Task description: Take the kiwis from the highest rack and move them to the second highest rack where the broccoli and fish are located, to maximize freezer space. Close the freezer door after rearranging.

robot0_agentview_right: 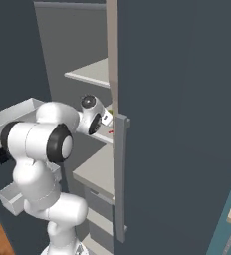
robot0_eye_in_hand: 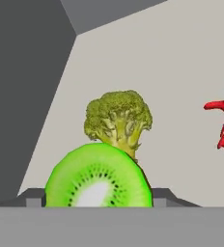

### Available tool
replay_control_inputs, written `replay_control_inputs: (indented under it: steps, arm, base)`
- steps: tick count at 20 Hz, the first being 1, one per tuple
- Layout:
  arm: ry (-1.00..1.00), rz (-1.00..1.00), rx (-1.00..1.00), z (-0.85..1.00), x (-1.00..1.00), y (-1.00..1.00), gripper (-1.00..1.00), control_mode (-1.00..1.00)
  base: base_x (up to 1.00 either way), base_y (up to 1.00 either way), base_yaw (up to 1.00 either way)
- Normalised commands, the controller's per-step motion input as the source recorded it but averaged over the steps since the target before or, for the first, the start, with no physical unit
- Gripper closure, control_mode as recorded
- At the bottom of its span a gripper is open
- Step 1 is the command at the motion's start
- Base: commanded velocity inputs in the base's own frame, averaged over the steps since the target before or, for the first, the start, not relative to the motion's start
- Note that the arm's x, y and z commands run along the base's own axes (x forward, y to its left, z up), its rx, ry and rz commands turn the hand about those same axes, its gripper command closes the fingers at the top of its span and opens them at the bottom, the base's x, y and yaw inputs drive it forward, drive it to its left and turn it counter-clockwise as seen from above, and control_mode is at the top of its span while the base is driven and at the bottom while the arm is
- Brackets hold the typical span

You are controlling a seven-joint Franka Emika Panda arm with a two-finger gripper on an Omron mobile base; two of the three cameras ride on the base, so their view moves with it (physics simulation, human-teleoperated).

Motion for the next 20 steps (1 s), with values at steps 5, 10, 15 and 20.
replay_control_inputs:
  steps: [5, 10, 15, 20]
  arm:
    - [0.0, 0.0, 0.0, -0.45, 0.45, 0.0, -1.0, -1.0]
    - [0.01, 0.0, 0.0, -0.1, 0.16, 0.0, -1.0, -1.0]
    - [0.0, 0.01, 0.0, 0.06, -0.49, 0.0, -1.0, -1.0]
    - [0.0, 0.0, 0.01, 0.26, -0.64, 0.0, -1.0, -1.0]
  base:
    - [0.0, 0.0, 0.0]
    - [0.0, 0.0, 0.0]
    - [0.0, 0.0, 0.0]
    - [0.0, 0.0, 0.0]
